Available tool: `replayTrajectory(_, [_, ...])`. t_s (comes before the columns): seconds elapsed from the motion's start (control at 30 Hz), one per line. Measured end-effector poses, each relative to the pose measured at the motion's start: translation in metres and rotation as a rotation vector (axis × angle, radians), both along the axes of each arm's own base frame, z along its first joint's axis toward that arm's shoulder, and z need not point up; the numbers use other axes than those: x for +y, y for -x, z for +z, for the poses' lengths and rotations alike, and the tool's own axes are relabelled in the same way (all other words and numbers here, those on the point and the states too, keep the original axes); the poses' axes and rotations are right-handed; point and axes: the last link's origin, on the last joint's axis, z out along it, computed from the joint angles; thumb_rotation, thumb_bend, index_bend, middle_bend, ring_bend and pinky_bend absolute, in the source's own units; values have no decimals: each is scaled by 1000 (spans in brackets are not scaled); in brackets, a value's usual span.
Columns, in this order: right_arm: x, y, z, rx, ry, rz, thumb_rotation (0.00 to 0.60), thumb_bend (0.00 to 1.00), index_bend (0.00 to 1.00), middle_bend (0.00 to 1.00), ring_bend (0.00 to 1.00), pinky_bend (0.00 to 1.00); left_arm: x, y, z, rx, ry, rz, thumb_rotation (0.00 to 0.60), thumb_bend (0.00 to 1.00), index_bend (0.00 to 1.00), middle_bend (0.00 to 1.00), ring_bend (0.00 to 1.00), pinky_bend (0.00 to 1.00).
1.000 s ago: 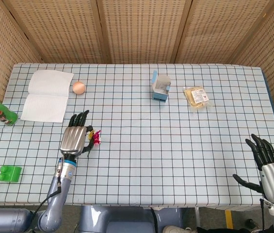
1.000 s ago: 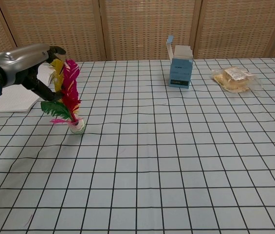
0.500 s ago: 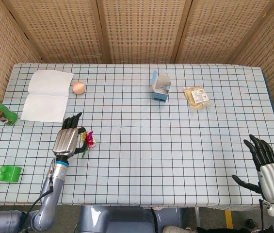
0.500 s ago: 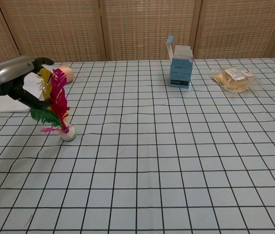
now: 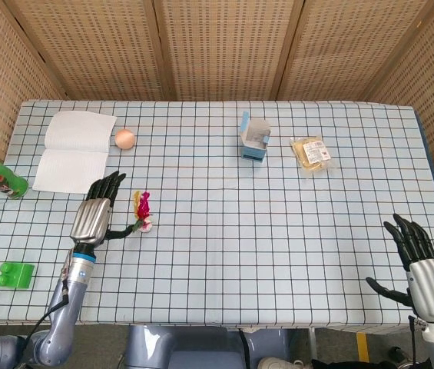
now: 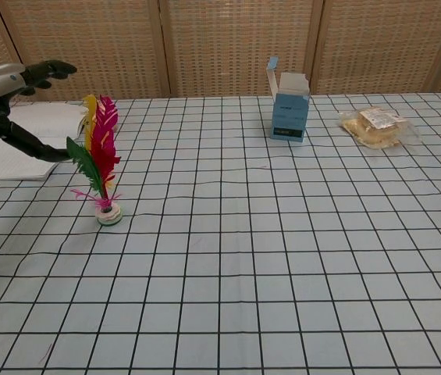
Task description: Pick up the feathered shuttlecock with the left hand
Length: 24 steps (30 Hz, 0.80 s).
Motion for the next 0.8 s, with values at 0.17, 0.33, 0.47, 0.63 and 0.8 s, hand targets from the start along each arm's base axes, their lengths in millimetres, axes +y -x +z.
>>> replayTrajectory(0.17, [0, 0, 0, 3, -1, 2, 600, 38, 28, 0, 0, 29, -6, 4, 22, -49, -81, -56, 600, 211, 0, 0, 0, 0])
replayTrajectory(0.33, [0, 0, 0, 6, 4, 1, 600, 36, 28, 0, 0, 29, -18, 20, 47, -41, -135, -70, 600, 216, 0, 0, 0, 0])
replayTrajectory(0.47, [0, 0, 1, 12, 8, -3, 600, 36, 28, 0, 0, 23, -36, 35, 57, 13, -169, -95, 600, 220, 0, 0, 0, 0])
replayTrajectory(0.63, [0, 0, 1, 23, 12, -6, 600, 36, 27, 0, 0, 5, -71, 69, 70, 190, -267, -103, 600, 222, 0, 0, 0, 0])
replayTrajectory(0.8, [2, -3, 3, 38, 27, -11, 600, 36, 25, 0, 0, 0, -118, 112, 67, 359, -248, -41, 600, 223, 0, 0, 0, 0])
